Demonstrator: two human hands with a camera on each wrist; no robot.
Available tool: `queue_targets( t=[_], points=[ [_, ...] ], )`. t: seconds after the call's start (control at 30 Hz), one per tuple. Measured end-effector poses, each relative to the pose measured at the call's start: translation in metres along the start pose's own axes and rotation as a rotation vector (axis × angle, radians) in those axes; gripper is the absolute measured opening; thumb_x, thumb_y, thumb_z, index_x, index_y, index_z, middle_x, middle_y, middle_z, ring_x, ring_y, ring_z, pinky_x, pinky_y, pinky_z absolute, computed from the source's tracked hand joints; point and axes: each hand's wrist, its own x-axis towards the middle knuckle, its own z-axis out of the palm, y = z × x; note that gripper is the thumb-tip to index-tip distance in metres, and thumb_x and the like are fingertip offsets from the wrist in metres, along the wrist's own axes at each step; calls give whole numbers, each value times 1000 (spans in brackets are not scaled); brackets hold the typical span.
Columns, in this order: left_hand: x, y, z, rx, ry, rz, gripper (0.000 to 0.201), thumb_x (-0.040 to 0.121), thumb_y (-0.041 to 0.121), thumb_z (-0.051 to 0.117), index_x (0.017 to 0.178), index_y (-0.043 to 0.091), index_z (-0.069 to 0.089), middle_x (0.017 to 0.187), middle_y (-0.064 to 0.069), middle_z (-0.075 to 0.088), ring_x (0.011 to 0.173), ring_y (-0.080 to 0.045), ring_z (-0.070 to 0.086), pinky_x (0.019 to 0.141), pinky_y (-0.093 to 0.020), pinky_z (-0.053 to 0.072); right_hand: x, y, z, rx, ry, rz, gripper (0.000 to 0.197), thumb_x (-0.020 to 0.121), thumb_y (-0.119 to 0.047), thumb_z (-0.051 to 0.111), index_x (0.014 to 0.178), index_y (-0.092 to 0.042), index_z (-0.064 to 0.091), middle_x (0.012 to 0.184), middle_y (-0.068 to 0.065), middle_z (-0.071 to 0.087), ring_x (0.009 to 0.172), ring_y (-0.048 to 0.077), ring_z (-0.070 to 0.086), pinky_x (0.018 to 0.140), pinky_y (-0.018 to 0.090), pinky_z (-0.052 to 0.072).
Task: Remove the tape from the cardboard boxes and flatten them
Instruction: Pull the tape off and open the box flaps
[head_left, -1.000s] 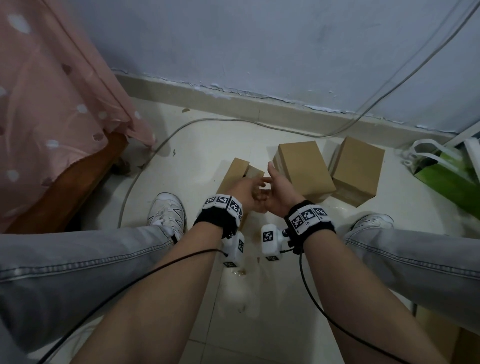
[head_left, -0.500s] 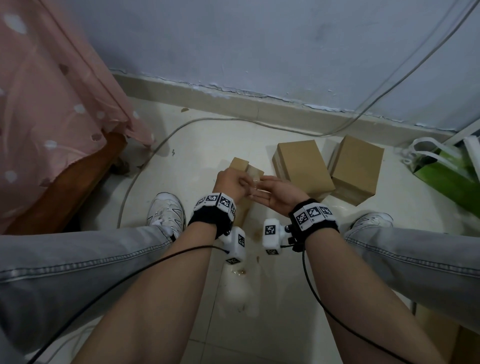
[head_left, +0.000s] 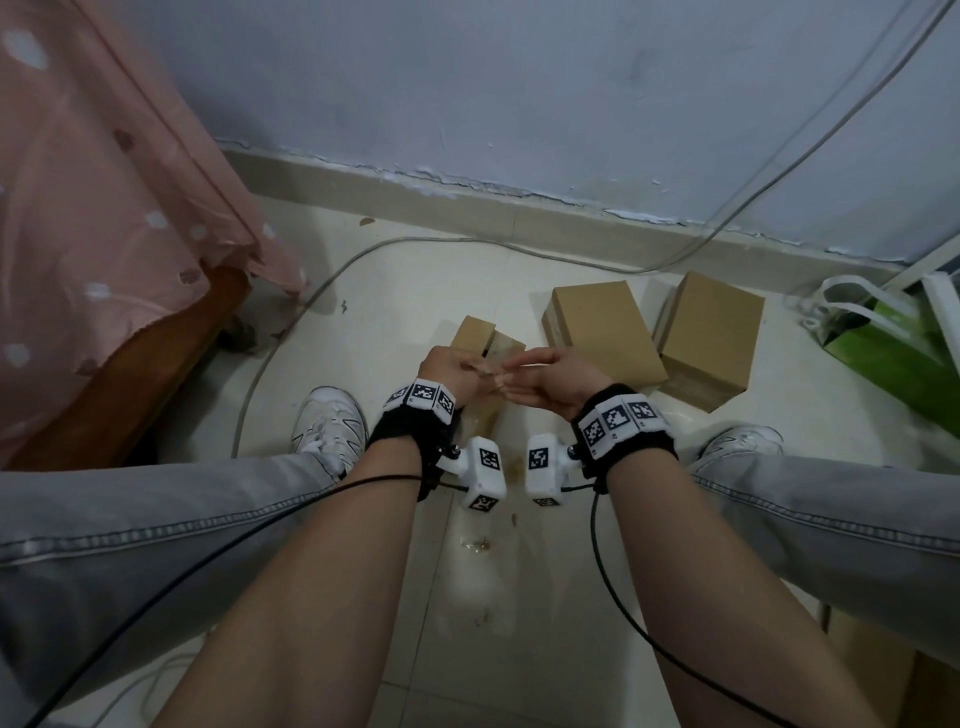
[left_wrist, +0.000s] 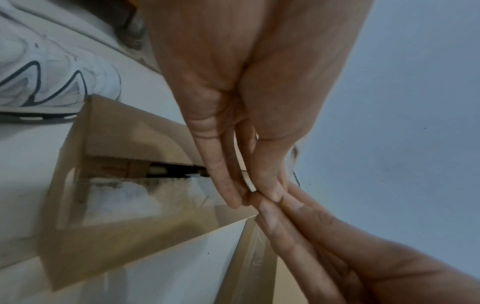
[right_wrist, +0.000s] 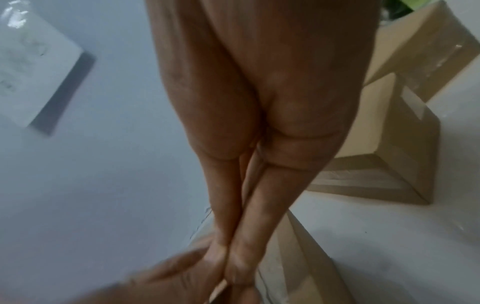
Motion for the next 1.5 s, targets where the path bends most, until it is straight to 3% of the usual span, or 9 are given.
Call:
queue_targets(
  t=[0.17,0.27,0.4,0.57,0.73,0.87,1.03,1.2,1.5],
  points=[
    [2,-7,-11,4,156,-93,16,77,6,76,89,15,81,85,-1,76,81,-15,70,77,-22,57,3,-4,14,-297,319,-180,17,73,16,72,84,4,68,80,27,71,67,30,74,63,39,62],
    [7,-19,-40,-55,236,-174,13,75,0,78,76,13,80,76,-1,75,71,-13,70,67,-23,60,5,-16,-1,-366,505,-249,13,80,7,71,73,-3,67,76,20,71,60,27,73,58,36,62],
    [7,-13,-58,-289,124,-176,12,70,-9,80,78,-1,76,91,-16,76,87,-29,74,78,-38,61,0,-31,-17,-448,317,-170,9,90,-8,66,87,-3,71,87,18,73,74,29,74,69,38,62],
    [4,-1,-29,-101,60,-10,21,70,6,82,61,25,77,82,-2,77,85,-18,73,85,-32,59,3,-18,14,-436,122,-177,16,86,-16,74,99,-7,72,95,17,72,87,28,73,79,37,61],
    [1,-5,-11,53,36,4,11,69,23,86,72,26,77,80,-1,76,79,-15,72,78,-28,60,4,-3,23,-427,131,-89,18,73,-5,84,85,5,74,79,19,74,76,28,75,73,38,62],
    [-1,0,-12,91,-58,32,22,67,13,85,80,27,75,80,6,72,78,-7,67,72,-17,52,3,1,16,-253,151,16,21,69,5,84,82,13,69,82,26,72,80,34,74,78,39,61],
    [-4,5,-21,12,-262,21,29,73,14,85,97,23,72,97,1,76,100,-9,68,94,-23,51,2,9,5,-112,133,1,18,73,18,73,85,7,65,90,28,70,81,36,72,72,36,62],
    [-5,6,-24,-56,-325,50,34,73,3,83,102,18,73,103,-5,76,102,-13,70,92,-25,54,6,12,-7,-235,239,-48,18,73,14,75,87,6,69,86,23,71,74,29,72,70,34,62],
    [-3,5,-11,208,6,133,15,69,19,88,79,20,78,77,6,71,74,-7,63,67,-14,46,4,15,4,-27,174,-123,12,91,2,64,97,12,66,81,23,70,68,27,71,70,33,62]
  ],
)
